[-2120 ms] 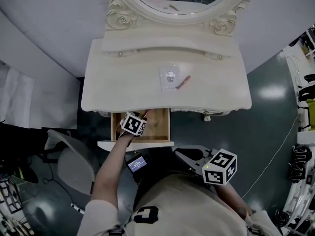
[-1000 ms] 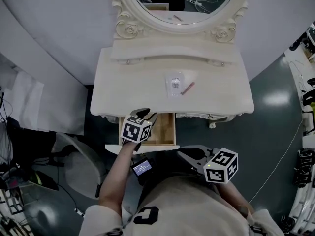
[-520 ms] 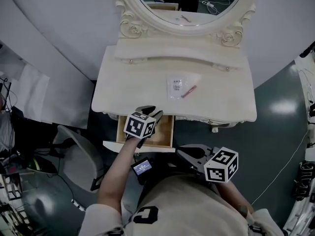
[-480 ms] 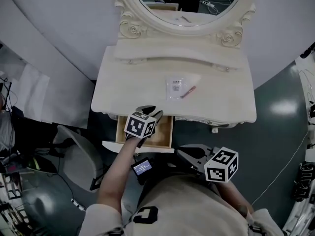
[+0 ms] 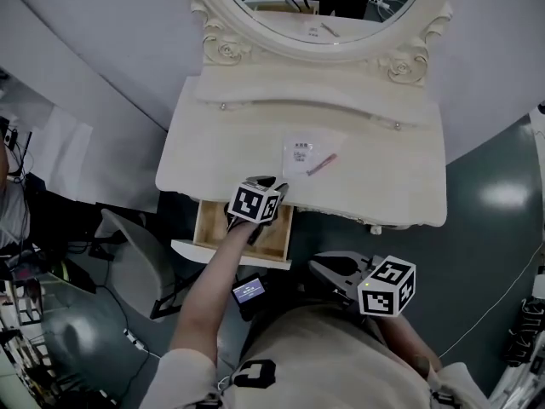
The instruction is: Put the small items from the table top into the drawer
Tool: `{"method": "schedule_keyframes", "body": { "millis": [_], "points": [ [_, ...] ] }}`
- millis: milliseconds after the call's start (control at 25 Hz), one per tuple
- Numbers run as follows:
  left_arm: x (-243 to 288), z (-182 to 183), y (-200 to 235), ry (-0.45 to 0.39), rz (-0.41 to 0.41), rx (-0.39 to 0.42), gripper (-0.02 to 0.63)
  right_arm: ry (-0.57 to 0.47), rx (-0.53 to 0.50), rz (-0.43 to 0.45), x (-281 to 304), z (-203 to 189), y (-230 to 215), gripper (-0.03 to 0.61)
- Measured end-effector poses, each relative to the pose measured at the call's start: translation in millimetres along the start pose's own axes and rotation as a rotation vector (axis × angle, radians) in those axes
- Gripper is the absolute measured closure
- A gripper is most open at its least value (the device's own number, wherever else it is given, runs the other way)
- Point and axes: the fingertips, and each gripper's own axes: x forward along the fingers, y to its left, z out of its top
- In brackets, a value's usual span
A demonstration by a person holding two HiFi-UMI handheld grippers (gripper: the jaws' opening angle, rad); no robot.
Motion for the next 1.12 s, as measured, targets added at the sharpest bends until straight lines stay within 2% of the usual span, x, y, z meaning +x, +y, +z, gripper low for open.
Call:
{"method": "schedule_keyframes", "body": {
  "millis": [240, 480, 560, 840, 960, 1120],
  "points": [
    [24, 0, 12, 0.025, 0.066, -0.035, 0.422, 0.014, 0.030, 0.025, -15, 0, -21, 0.549],
    [40, 10, 19, 0.027, 0.132, -0.019, 0.423, 0.033, 0.055, 0.030, -28, -2, -36, 0.549],
    [45, 15, 20, 0.034, 0.150, -0.003, 0.421, 0.033, 0.059, 0.031, -31, -1, -40, 0.549],
    [59, 51, 17, -0.006, 0.155, 0.060, 0.329, 0.041, 0.068, 0.024, -39, -1, -52, 0.549],
    [71, 61, 16, 0.025, 0.164, 0.128, 0.304, 0.046, 0.073, 0.024, -41, -2, -55, 0.549],
    [88, 65, 17, 0.085, 0.153, 0.180, 0.279, 0.045, 0.085, 0.010, -43, -1, -59, 0.549]
  ]
}}
